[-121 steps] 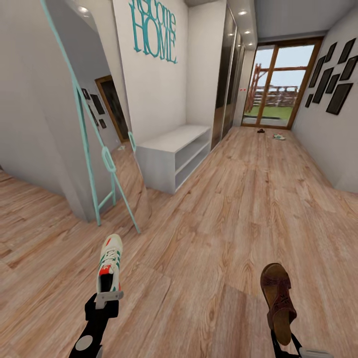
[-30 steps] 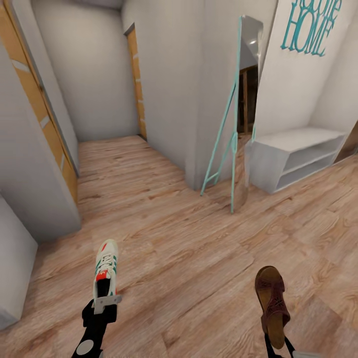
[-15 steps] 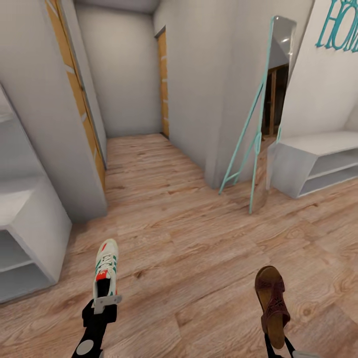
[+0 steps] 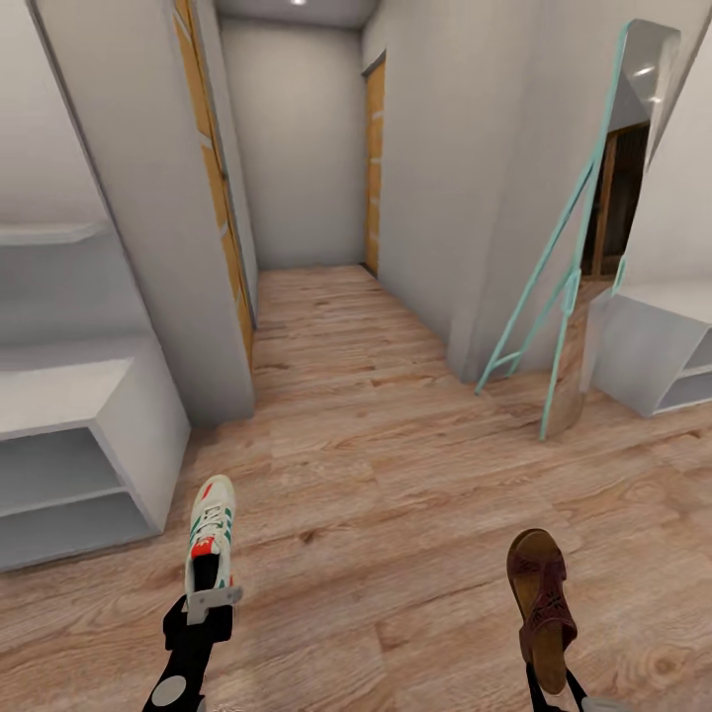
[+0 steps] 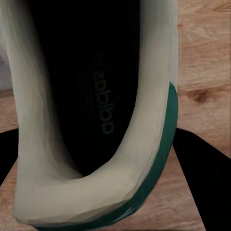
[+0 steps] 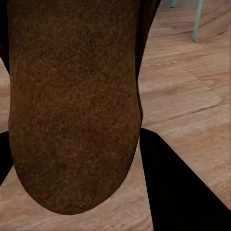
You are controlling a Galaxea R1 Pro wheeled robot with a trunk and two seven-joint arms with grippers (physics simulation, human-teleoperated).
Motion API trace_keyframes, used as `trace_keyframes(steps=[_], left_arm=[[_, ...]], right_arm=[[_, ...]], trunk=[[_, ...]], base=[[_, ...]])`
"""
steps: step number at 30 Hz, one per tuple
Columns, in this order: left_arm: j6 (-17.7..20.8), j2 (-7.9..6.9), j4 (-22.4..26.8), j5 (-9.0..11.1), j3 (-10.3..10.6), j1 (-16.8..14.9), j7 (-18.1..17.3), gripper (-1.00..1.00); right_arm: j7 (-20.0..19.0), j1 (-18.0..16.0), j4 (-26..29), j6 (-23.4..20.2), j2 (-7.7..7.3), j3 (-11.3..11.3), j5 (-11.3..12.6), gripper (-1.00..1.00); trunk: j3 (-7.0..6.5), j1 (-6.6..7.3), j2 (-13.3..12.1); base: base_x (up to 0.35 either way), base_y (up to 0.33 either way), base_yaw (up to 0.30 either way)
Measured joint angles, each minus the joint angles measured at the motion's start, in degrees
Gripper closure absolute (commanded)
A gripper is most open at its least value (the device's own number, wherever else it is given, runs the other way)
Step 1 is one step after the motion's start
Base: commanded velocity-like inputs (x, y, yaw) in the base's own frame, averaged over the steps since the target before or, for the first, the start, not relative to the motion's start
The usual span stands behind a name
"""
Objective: Pick up the two gym shoes and the two sandals from the corridor floor and place them onto the hallstand (shoe rack) in the corridor, making sure they are on the rack and not on the floor. Arrange them so the two gym shoes are next to each other and the two sandals are next to each other.
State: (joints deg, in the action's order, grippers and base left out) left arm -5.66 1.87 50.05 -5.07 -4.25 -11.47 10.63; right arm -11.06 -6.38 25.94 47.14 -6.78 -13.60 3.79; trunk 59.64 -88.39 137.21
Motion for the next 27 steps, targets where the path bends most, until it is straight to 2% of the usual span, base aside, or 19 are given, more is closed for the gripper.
trace_keyframes(steps=[7, 27], left_arm=[[0.1, 0.0, 0.0, 0.0, 0.0, 0.0, 0.0, 1.0], [0.1, -0.08, 0.0, 0.0, -0.1, 0.0, 0.1, 1.0]], right_arm=[[0.0, 0.0, 0.0, 0.0, 0.0, 0.0, 0.0, 1.0], [0.0, 0.0, 0.0, 0.0, 0.0, 0.0, 0.0, 1.0]], trunk=[[0.0, -0.01, 0.0], [0.0, 0.0, 0.0]], base=[[-0.045, 0.122, 0.278], [-0.014, 0.301, 0.278]])
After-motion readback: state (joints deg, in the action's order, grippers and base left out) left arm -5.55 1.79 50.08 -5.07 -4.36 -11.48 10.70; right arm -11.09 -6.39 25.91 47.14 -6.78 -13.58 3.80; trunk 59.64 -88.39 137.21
